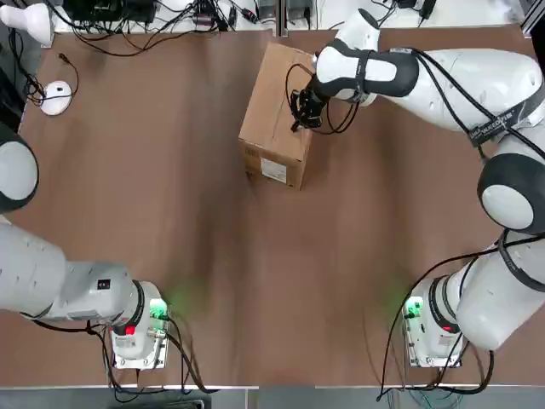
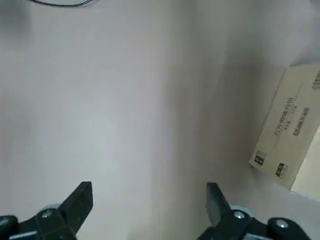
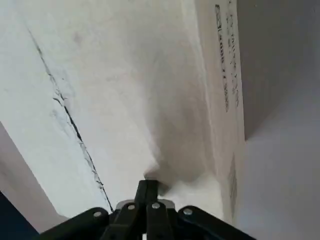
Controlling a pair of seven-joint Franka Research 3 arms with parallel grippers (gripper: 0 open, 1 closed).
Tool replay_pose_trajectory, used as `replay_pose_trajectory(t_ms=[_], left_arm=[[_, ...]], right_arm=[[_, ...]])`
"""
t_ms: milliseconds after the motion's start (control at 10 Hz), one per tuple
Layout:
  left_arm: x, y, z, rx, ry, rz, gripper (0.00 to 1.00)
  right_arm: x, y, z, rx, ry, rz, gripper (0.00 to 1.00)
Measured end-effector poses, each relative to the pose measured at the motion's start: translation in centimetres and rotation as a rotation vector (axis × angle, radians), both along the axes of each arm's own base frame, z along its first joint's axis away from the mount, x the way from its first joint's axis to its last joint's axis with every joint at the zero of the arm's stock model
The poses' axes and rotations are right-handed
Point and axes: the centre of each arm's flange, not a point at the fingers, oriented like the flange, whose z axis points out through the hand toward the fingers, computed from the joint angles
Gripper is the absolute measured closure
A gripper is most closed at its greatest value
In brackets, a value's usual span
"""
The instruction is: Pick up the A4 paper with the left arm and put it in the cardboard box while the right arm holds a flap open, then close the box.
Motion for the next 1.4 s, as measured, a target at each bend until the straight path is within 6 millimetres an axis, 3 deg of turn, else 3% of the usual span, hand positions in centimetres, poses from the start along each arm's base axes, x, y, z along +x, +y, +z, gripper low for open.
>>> replay_pose_trajectory(t_ms=[400,700,1200,1400], left_arm=[[2.0,-4.6,-2.8,0.037,-0.025,-0.072,0.0],[4.0,-5.2,-5.6,0.031,-0.019,-0.047,0.0],[4.0,-5.7,-5.4,0.029,-0.024,-0.037,0.0],[3.9,-6.4,-5.4,0.03,-0.024,-0.046,0.0]], right_arm=[[-0.1,0.0,-0.1,-0.001,-0.007,-0.003,0.99],[-0.2,0.1,-0.2,-0.002,-0.011,-0.005,0.99],[-0.1,-0.1,-0.1,-0.002,-0.007,-0.005,0.96],[0.3,-0.3,0.2,-0.001,0.01,0.002,0.88]])
